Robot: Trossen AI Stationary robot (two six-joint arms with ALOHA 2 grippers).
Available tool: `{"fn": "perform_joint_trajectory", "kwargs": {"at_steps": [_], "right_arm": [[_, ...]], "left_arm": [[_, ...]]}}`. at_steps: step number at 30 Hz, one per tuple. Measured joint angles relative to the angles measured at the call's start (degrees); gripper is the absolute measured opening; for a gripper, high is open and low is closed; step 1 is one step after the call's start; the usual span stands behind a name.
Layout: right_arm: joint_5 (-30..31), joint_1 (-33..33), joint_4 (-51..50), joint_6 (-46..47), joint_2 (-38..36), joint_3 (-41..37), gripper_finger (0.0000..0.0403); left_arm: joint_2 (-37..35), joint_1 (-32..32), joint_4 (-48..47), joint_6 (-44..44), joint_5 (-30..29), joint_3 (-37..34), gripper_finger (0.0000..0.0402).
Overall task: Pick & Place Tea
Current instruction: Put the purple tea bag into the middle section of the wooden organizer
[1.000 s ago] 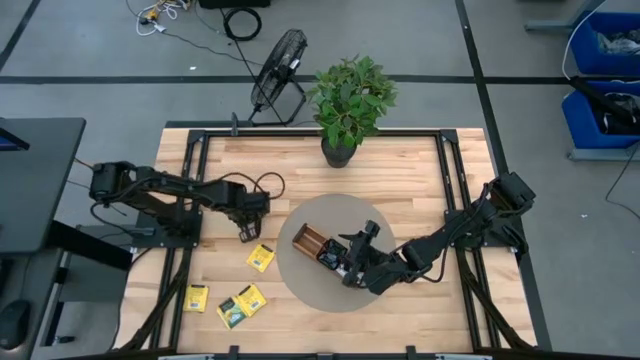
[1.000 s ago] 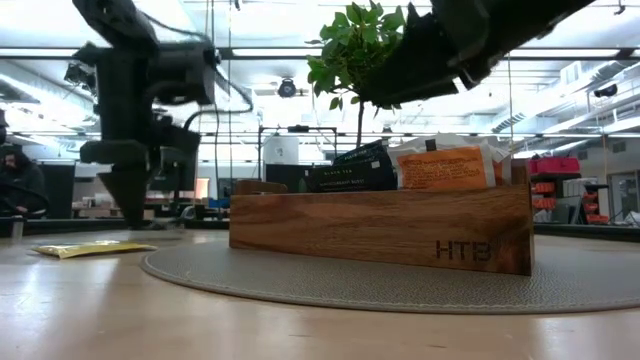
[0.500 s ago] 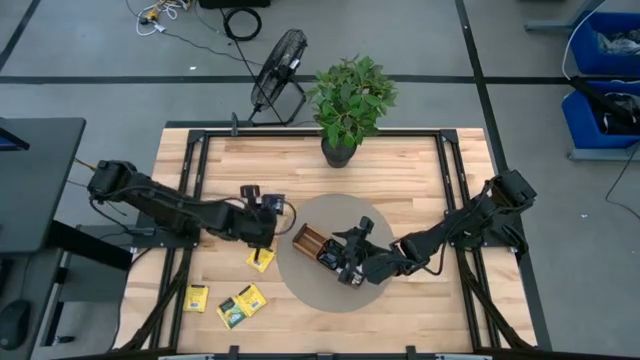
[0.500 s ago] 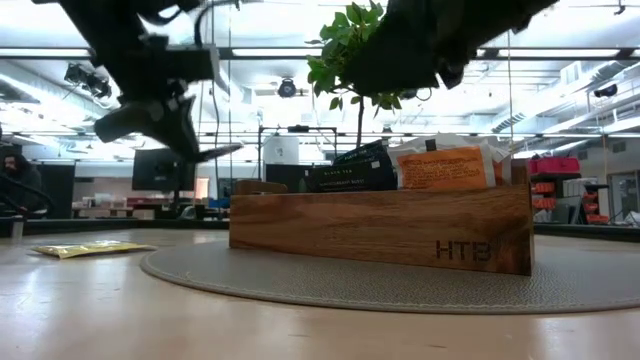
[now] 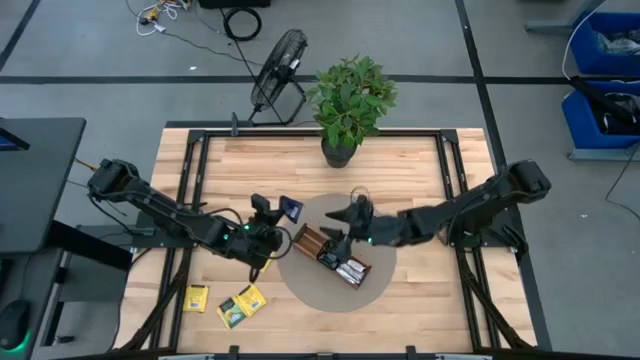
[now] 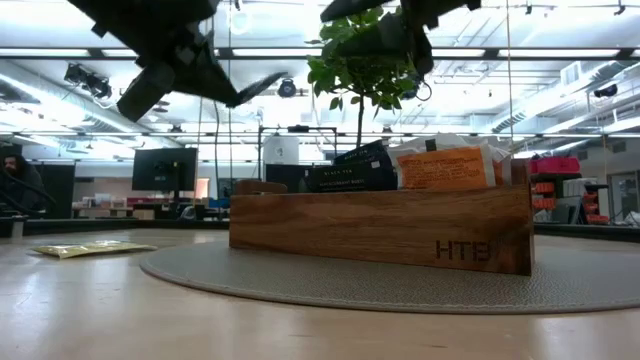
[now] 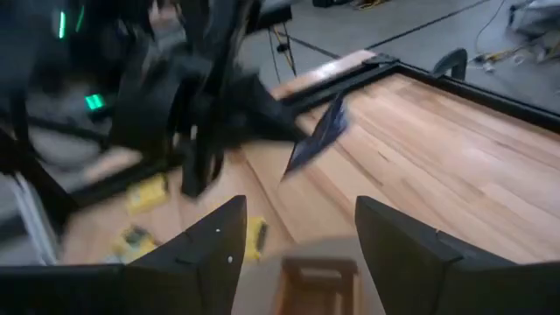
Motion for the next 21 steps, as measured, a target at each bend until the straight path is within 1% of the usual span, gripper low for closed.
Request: {"fn": "perform_joint_trajectory", "kwargs": {"at_steps": [3,6,9,12,14,16,19,21], "right_arm": [[-6.2,-3.3,-1.6,4.4,-3.2,0.0,0.0224],[-16.8,-7.4,-2.5,10.0,-5.4,0.0,0.0224],[-28.2,-11.7,-2.7,13.6,-6.5,0.1,0.0224],[-36.6,-15.5,-4.9,16.1,-6.9,1.4,0.0224],[-39.9,-17.5,-7.8,16.5,-6.9,2.8,0.0224],[-41.7,-19.1,-10.5,16.5,-6.9,4.2,0.0224],[-45.4,-20.7,-14.2,16.6,-6.9,6.0,0.0224],[-46.5,-21.1,-15.1,16.8,-6.9,6.7,0.0224]], "left_arm": [[0.0,-0.8,3.6,5.7,-2.1,0.0,0.0002],[0.0,-1.7,7.2,11.0,-2.2,0.0,0.0002],[0.0,-2.3,10.3,16.7,-2.0,0.0,0.0002],[0.0,-2.3,13.2,21.5,0.6,0.0,0.0002],[0.0,-2.3,15.5,24.2,2.7,0.0,0.0002],[0.0,-2.3,17.7,26.7,5.5,0.0,0.0002],[0.0,-2.3,19.6,31.4,6.4,0.0,0.0002],[0.0,-2.3,21.1,34.1,6.9,0.0,0.0002]]}}
